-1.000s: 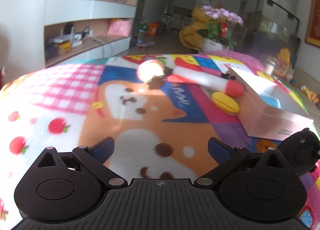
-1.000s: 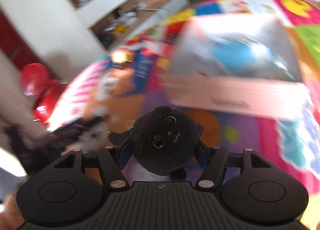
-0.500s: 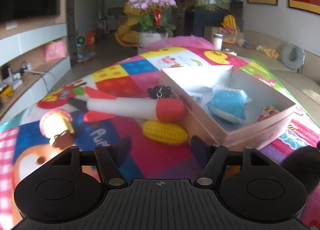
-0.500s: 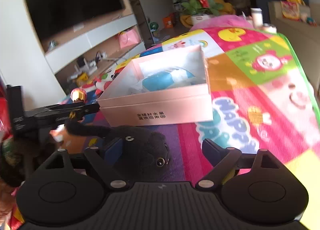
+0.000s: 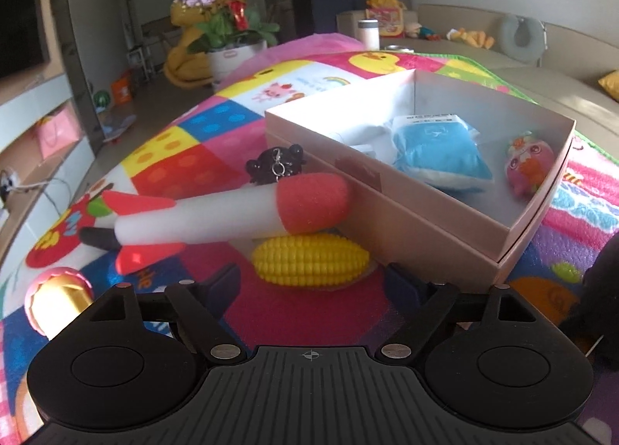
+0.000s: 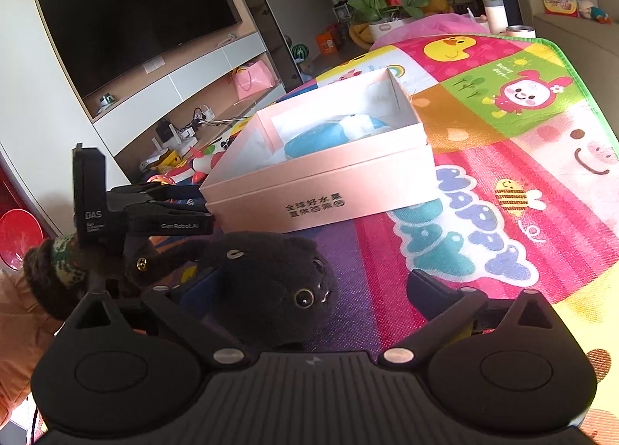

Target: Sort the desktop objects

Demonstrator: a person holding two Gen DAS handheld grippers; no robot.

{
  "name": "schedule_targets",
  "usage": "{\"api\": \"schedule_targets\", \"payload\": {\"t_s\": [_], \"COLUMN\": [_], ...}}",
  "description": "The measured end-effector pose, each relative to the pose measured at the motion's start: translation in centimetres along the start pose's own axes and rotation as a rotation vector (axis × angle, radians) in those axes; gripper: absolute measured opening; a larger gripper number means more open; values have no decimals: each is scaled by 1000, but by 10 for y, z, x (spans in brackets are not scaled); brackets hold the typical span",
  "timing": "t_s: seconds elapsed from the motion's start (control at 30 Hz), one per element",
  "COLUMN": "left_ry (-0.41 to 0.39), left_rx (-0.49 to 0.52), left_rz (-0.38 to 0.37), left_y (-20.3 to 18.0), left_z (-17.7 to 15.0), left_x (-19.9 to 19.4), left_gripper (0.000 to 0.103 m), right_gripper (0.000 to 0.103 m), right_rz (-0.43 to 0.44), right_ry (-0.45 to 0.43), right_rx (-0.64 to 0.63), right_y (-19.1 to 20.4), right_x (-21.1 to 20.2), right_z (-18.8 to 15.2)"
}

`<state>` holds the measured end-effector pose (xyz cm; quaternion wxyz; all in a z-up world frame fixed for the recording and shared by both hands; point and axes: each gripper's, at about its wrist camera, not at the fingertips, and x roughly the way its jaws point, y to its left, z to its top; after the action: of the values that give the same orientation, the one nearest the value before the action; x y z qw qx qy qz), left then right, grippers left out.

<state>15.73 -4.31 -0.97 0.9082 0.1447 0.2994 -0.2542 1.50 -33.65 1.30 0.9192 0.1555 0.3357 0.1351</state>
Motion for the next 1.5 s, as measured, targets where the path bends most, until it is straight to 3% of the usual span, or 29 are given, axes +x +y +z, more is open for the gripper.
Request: {"api": "schedule_targets", "payload": {"t_s": [0.07,0.37,0.73,0.87,1.07,1.3,1.5], "left_ry": [-5,-4,29,23,25,21,31], "left_rx": [-6,-88,-258,-226,-272,-295,-314], "left_rz": [-10,59,-7,5,-16,-33,40], "left_y": [0,-3,-37,-59,-69,-74,-68], "left_z": [0,-16,-68,-78,-86,-91,-91], "left_x": [0,-29,-110,-122,-131,-141,-140], "left_gripper": [69,69,70,83,94,97,99], "right_gripper": [103,103,103,103,103,103,103], "right_rz": [16,37,-18,-31,-80,-107,-138], "right_ry": [8,17,39,56,70,98,75], "right_rx": [14,17,-75,-104,-105,-142,-148], "right_y": [0,4,23,32,37,43,47], "right_x": [1,6,10,10,7,5,6], "right_z": [-2,-8,-16,-21,-25,-31,-36]}}
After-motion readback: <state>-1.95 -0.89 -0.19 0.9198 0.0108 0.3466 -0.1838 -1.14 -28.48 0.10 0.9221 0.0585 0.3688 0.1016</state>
